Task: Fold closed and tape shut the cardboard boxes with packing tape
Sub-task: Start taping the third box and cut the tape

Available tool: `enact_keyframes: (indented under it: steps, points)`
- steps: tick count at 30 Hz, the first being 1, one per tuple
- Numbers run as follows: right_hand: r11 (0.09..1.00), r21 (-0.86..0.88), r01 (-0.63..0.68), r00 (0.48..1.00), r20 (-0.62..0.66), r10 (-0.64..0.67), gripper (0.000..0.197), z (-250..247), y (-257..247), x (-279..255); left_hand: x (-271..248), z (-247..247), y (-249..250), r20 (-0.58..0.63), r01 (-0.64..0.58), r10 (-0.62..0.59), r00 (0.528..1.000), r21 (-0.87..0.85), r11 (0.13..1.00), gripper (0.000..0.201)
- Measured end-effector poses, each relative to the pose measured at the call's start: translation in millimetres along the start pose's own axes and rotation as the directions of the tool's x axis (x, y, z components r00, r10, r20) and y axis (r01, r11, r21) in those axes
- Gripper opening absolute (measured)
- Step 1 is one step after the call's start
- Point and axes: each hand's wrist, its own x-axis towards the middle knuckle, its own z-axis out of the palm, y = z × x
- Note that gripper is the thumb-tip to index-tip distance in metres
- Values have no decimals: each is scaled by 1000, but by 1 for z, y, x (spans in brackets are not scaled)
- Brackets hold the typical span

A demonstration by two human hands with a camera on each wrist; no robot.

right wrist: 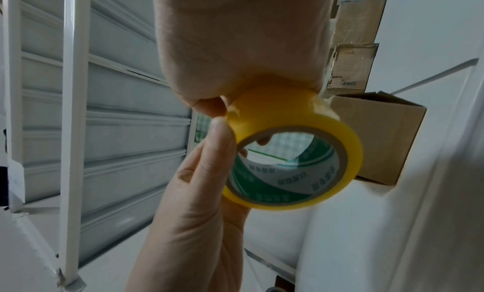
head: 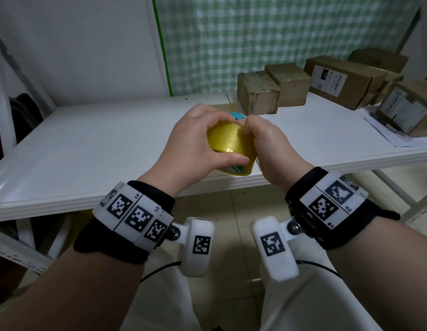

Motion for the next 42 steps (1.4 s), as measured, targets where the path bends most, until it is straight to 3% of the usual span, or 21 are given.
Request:
enact_keyframes:
  steps: [3, 7, 10, 13, 15, 21, 25, 28, 30, 37, 42]
  points:
    - [1000, -16, 15, 998, 55, -14, 45, -4, 0, 1, 1, -3, -4, 4, 13, -12, 1000, -55, 998, 66]
    - [999, -43, 25, 986, 166, -17, 55, -15, -1, 1, 0, -5, -11, -7, 61, -64, 998, -207, 976, 56]
    - [994, -71, 89, 979, 188, -74, 39, -18, -3, 0, -1, -8, -14, 51, 82, -70, 996, -291, 953, 62]
    - [987, -81, 140, 975, 183, -123, 16, -18, -4, 1, 1, -9, -13, 71, 21, -10, 997, -168, 986, 62]
    - [983, -84, 163, 973, 177, -146, 11, -17, -4, 3, 2, -8, -10, 60, -26, 28, 998, -30, 999, 56]
    - [973, -121, 197, 971, 160, -176, 17, -15, -1, 6, 2, -2, -4, -84, -101, 114, 990, 145, 984, 40]
    - [971, -136, 195, 974, 145, -175, 20, -14, -1, 7, 4, -3, -1, -220, -185, 224, 949, 186, 965, 27]
    - [962, -191, 198, 975, 136, -174, 25, -13, -1, 6, 6, -6, 1, -238, -219, 281, 930, 254, 942, 21]
    - [948, -233, 217, 973, 134, -190, 30, -14, -1, 7, 8, -7, 3, -220, -200, 267, 938, 286, 937, 21]
    - [904, -345, 253, 963, 182, -200, 7, -21, -2, 2, 15, -9, 3, -204, -124, 182, 962, 268, 955, 16]
    - [882, -381, 276, 954, 219, -204, 9, -22, -4, -1, 20, -14, 4, -112, -118, 146, 983, 231, 966, 10]
